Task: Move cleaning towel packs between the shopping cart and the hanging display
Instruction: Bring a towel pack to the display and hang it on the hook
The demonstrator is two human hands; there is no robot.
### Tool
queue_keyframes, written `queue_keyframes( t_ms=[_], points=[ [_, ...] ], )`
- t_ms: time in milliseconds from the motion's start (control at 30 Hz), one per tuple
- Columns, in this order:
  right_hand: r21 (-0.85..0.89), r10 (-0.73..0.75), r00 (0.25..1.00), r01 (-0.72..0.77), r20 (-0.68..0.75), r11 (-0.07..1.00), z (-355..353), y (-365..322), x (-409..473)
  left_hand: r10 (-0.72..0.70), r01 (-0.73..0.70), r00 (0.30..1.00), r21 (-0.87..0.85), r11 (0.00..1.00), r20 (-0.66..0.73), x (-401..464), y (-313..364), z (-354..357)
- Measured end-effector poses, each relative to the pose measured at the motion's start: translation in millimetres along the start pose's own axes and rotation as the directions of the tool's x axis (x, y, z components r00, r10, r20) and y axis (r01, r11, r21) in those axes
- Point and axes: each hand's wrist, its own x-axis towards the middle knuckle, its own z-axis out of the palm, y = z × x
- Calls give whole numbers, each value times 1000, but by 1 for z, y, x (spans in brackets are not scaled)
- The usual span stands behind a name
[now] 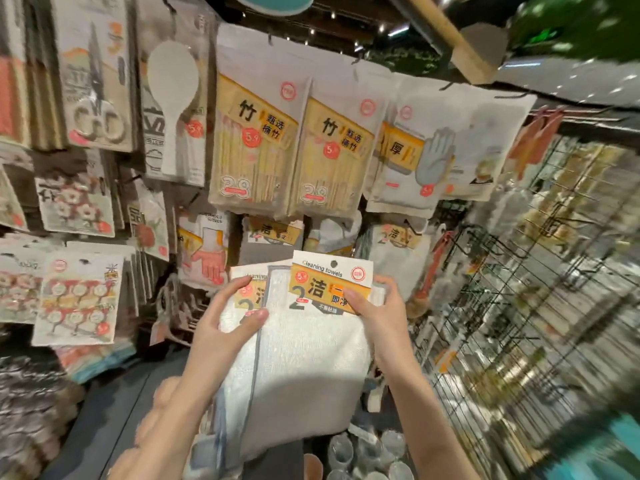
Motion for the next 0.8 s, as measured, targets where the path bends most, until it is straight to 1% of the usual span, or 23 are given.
queue_keyframes(
  t_ms=[167, 267, 433, 533, 667, 800],
  points=[
    [-20, -24, 997, 23, -68, 1000, -52, 8, 26, -13, 13, 1000, 20, 1000, 28, 7, 1, 52],
    [-36, -46, 994, 43, -100, 998, -91, 10, 51, 21, -21, 1000, 25, 999, -12, 8, 8, 94],
    [-106, -85, 984, 69, -159, 992, -144, 12, 99, 26, -22, 995, 42, 999, -100, 10, 8, 143],
    [-98, -99, 981, 84, -168, 992, -157, 12, 122, 23, -14, 990, 65, 998, -142, 9, 4, 155],
    [-93, -111, 968, 92, -227, 991, -167, 17, 145, 23, -4, 979, 94, 996, -201, 8, 5, 157],
    [-99, -106, 960, 83, -260, 992, -169, 23, 166, 44, -21, 981, 125, 992, -187, 13, 9, 155]
  ],
)
